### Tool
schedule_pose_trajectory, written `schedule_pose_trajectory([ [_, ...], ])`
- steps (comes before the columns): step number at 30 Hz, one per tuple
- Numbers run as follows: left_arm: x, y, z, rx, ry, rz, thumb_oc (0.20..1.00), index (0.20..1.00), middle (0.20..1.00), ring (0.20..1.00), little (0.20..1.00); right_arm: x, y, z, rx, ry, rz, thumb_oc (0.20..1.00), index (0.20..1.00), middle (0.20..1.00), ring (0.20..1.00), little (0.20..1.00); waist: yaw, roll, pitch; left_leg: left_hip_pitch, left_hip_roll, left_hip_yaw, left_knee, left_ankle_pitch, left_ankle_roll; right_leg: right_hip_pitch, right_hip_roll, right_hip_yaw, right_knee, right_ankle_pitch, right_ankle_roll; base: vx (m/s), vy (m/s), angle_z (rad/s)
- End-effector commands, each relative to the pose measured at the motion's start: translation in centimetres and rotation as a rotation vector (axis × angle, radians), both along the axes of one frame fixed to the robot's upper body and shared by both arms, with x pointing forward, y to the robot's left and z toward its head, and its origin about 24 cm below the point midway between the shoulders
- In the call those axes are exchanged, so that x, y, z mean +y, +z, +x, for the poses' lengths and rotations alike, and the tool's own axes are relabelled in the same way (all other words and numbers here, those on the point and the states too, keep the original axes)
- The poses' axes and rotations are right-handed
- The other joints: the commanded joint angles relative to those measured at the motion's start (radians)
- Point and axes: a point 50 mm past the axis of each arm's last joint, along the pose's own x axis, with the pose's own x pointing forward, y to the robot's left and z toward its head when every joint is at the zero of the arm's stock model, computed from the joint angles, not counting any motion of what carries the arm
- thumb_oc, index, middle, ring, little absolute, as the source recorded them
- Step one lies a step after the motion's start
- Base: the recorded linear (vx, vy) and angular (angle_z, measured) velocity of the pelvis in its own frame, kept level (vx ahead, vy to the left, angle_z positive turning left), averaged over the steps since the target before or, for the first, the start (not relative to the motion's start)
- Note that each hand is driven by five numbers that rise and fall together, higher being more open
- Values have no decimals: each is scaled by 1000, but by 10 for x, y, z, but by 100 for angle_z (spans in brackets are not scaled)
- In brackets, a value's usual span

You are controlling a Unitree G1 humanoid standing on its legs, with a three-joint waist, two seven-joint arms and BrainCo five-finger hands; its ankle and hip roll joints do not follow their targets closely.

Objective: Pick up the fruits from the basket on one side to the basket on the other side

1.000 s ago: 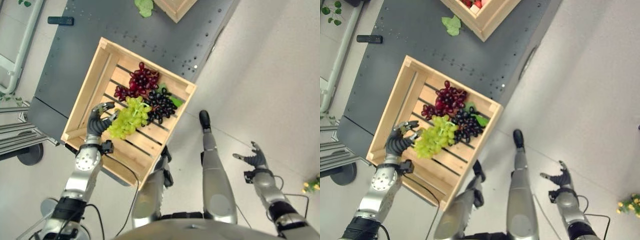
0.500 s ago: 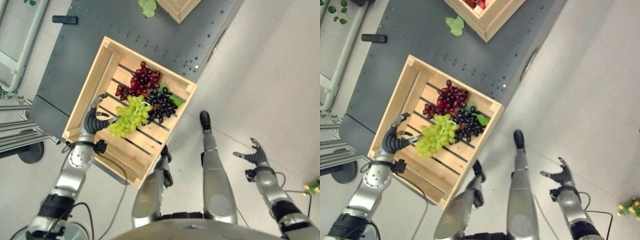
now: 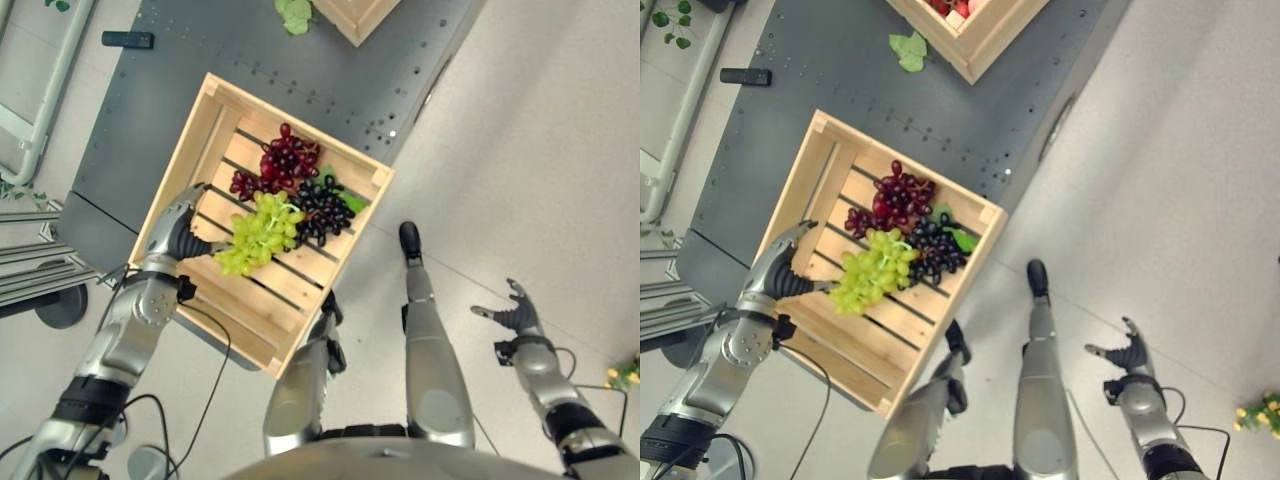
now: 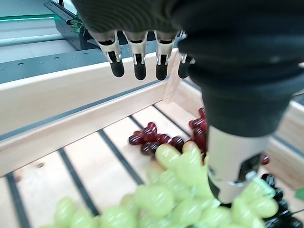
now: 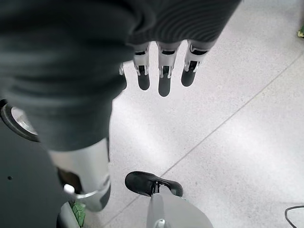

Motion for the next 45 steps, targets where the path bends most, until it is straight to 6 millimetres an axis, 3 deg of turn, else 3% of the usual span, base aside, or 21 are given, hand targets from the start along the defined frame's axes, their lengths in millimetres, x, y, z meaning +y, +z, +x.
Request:
schedule_pose_trajectory([
  [1, 8, -8, -4, 28, 29, 77, 1000, 1000, 1000, 1000, 1000, -12, 3, -13, 5, -19, -60, 1000, 1000, 1000, 1000, 1000, -17, 13, 10, -166, 58, -69, 120, 30, -27, -14, -20, 8, 128, -198, 66, 0, 0, 0],
  [9, -2, -57, -13, 205, 63, 1, 1000, 1000, 1000, 1000, 1000, -11, 5, -9, -3, -22, -68, 1000, 1000, 1000, 1000, 1000, -17, 9, 10, -174, 57, -66, 123, 27, -25, -21, -14, 8, 130, -201, 65, 1, 0, -1],
  [16, -13, -78, -13, 246, 111, -97, 1000, 1000, 1000, 1000, 1000, -4, 5, -2, -17, -7, -66, 1000, 1000, 1000, 1000, 1000, -19, 3, 10, -179, 57, -67, 123, 29, -25, -23, -13, 8, 130, -202, 63, 0, 0, 0],
  [30, -15, -68, 4, 137, 194, -161, 1000, 1000, 1000, 1000, 1000, 6, 1, 2, -19, 3, -68, 1000, 1000, 1000, 1000, 1000, -24, -13, 10, -173, 58, -68, 117, 31, -26, -20, -8, 7, 129, -203, 62, 0, 0, 0],
  [45, -34, -56, 26, 91, 152, -171, 1000, 1000, 1000, 1000, 1000, 15, -3, 7, -3, 26, -63, 1000, 1000, 1000, 1000, 1000, -38, -23, 10, -157, 60, -63, 114, 28, -28, -10, -2, 17, 131, -204, 61, 0, 0, 0],
])
